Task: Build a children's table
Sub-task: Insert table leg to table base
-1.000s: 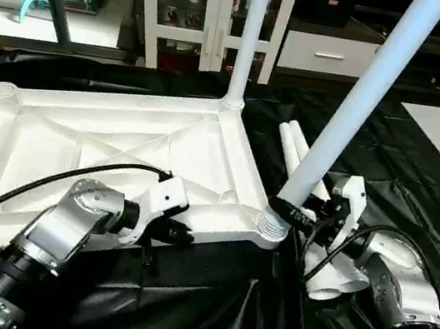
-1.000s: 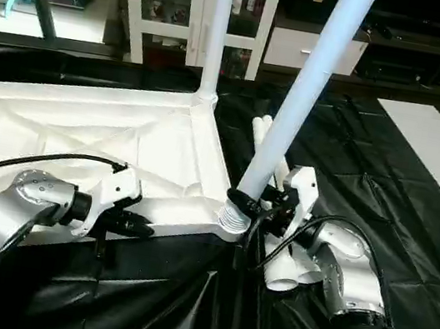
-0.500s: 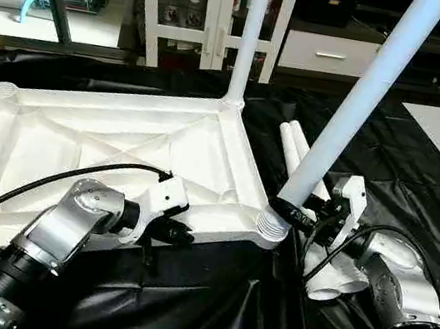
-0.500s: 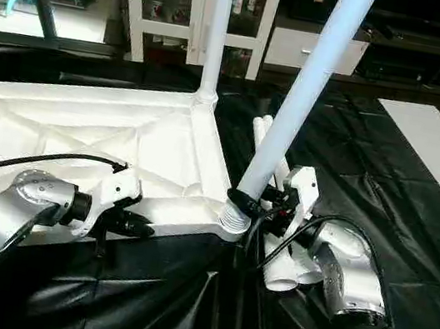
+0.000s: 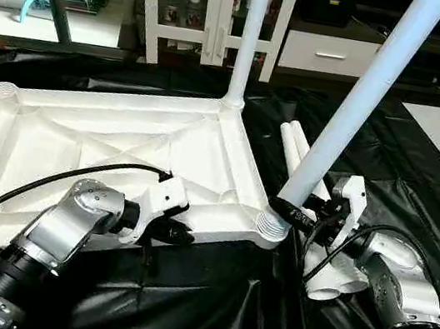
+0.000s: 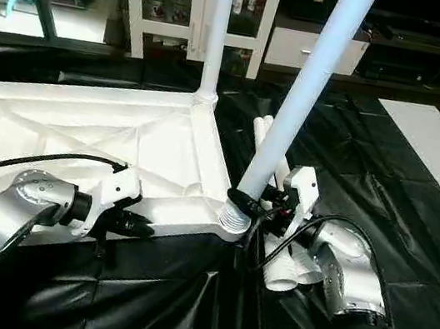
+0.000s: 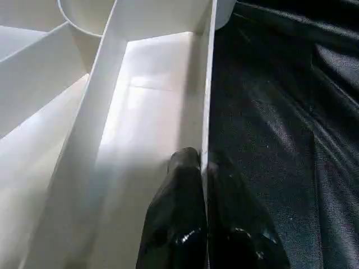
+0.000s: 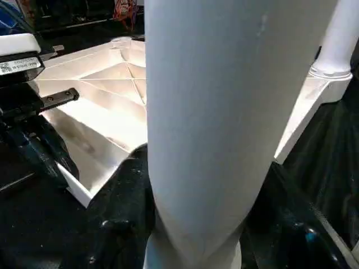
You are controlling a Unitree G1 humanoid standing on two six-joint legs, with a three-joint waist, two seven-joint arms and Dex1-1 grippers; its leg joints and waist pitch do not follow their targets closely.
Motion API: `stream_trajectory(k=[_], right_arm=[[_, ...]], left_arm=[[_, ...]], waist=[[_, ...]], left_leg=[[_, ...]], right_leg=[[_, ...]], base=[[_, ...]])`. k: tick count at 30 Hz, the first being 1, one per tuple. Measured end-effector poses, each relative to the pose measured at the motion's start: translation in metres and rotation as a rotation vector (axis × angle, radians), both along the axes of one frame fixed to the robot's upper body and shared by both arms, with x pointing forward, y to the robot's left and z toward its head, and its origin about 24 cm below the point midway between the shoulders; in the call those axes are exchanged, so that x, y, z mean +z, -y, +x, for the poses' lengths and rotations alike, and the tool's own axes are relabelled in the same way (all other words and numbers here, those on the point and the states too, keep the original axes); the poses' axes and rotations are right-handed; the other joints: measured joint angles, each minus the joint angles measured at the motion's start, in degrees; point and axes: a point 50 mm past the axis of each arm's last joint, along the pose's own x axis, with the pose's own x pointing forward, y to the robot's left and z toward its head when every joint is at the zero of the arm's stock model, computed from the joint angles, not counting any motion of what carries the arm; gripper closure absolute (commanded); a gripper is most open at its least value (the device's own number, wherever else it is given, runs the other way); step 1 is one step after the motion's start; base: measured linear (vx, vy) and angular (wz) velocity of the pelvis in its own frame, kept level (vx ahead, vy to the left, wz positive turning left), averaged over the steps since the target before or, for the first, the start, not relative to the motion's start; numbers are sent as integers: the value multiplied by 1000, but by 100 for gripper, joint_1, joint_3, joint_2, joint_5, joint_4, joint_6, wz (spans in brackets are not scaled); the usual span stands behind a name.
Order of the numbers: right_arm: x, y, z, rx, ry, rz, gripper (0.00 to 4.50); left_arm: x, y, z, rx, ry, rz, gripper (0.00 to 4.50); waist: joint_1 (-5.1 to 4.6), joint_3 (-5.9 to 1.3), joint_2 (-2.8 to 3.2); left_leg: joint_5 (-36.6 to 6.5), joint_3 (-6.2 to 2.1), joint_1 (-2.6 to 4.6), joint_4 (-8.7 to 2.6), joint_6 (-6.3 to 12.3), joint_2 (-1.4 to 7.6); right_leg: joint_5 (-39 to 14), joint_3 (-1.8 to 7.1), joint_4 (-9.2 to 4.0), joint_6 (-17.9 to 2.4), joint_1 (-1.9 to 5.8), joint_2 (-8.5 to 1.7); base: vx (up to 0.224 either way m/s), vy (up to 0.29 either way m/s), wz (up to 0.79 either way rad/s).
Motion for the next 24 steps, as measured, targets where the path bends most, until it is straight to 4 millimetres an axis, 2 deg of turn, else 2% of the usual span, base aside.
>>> stream_trajectory(k=[7,8,9,17,24], right_arm=[[0,0,0,0,0,0,266],[0,-1,0,7,26,-24,266],[0,-3,0,13,37,-41,266],[-1,-6,-1,32,62,-74,266],[-1,-6,-1,32,61,-77,266]], left_arm=[[0,0,0,0,0,0,450],[0,0,0,1,-1,1,450],[-1,-1,0,4,-4,3,450],[-2,-2,0,7,-8,7,450],[-2,-2,0,9,-10,7,450]], waist=[[-1,-1,0],[-9,-38,-47],[-13,-45,-31],[-18,-105,-51],[-15,-124,-46]], left_leg=[[0,0,0,0,0,0],[0,2,1,0,0,0],[0,2,1,-2,0,1],[2,9,2,0,-3,8],[2,10,1,0,-4,13]], right_leg=[[0,0,0,0,0,0],[0,-1,0,-1,0,0],[1,-2,3,-1,-2,0],[61,-2,7,-24,7,2],[88,-7,8,-48,10,5]], base=[[0,0,0],[0,0,0],[0,0,0],[0,0,0],[0,0,0]])
